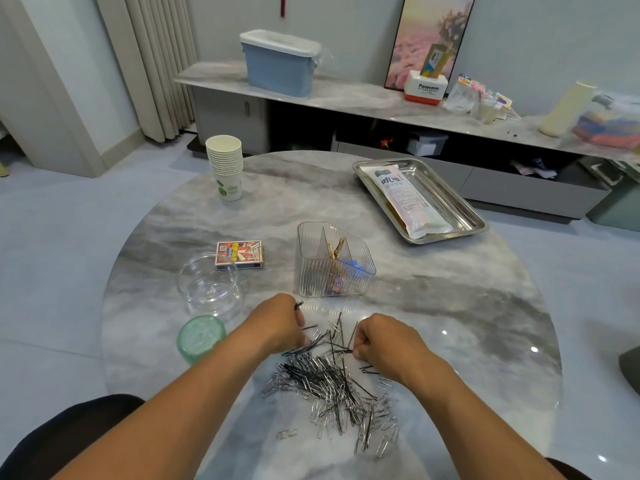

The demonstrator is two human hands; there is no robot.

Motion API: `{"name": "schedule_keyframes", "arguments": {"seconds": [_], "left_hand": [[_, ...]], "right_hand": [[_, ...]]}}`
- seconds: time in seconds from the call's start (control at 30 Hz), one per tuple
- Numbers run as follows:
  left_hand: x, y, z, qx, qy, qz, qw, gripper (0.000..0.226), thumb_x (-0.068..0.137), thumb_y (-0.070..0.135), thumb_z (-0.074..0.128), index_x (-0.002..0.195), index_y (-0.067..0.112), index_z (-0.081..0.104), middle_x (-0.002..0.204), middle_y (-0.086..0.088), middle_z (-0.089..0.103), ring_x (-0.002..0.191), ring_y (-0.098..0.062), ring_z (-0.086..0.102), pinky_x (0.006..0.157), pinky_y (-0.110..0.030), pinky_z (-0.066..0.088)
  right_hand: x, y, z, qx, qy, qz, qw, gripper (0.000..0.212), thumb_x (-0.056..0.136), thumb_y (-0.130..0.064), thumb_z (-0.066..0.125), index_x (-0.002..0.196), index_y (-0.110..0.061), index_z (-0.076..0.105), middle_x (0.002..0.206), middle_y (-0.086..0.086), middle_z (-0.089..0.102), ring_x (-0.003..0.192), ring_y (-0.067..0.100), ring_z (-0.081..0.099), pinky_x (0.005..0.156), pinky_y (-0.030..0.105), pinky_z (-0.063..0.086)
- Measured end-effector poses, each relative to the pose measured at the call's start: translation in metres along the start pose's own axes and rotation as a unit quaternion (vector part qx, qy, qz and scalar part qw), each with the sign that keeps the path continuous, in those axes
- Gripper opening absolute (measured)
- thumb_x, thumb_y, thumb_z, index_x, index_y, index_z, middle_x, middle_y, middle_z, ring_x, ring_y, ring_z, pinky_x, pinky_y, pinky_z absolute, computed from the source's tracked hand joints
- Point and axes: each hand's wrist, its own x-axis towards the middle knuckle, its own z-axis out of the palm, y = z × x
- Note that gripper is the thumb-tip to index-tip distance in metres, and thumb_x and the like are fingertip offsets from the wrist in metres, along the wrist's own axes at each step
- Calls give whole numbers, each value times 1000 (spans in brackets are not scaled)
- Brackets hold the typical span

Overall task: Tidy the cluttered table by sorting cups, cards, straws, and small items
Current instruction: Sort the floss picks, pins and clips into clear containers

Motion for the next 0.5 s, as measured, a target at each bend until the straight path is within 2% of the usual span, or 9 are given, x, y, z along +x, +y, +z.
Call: {"name": "schedule_keyframes", "arguments": {"seconds": [0.07,0.13,0.23,0.33,0.4,0.5], "left_hand": [[-1,0,3,76,-1,-2,997,32,76,27,87,100,15,67,97,0,69,92,-20,65,81,-32,53],[-2,1,8,120,6,0,993,32,75,29,88,97,14,69,95,-2,71,90,-22,67,81,-35,55],[0,4,13,158,11,14,987,26,77,28,85,94,13,71,91,-2,73,87,-22,69,76,-35,55],[4,3,16,177,9,26,984,13,81,18,80,92,14,72,88,-1,71,84,-22,68,72,-34,56],[6,0,17,188,13,38,981,8,84,11,73,92,14,72,88,-1,71,84,-22,68,72,-34,56],[7,-3,19,192,5,54,980,12,89,7,59,94,11,69,92,-4,70,87,-24,67,66,-32,50]], "right_hand": [[0,3,0,-26,21,-3,999,10,88,-13,64,86,-22,68,88,-9,67,85,15,63,62,27,42],[1,5,1,6,40,0,999,9,89,-24,71,96,-25,64,93,-10,63,88,15,62,64,28,41],[2,0,6,59,64,16,996,37,84,-43,79,113,-29,61,102,-11,59,88,13,59,65,28,40],[6,-5,11,89,72,6,993,41,85,-41,80,121,-33,63,109,-9,62,88,12,61,61,24,40],[8,-5,10,101,62,2,993,28,85,-36,80,111,-32,70,98,-13,65,82,10,64,62,24,45],[6,-2,6,78,45,-2,996,3,87,-27,77,88,-27,74,83,-14,69,79,6,64,64,25,48]]}}
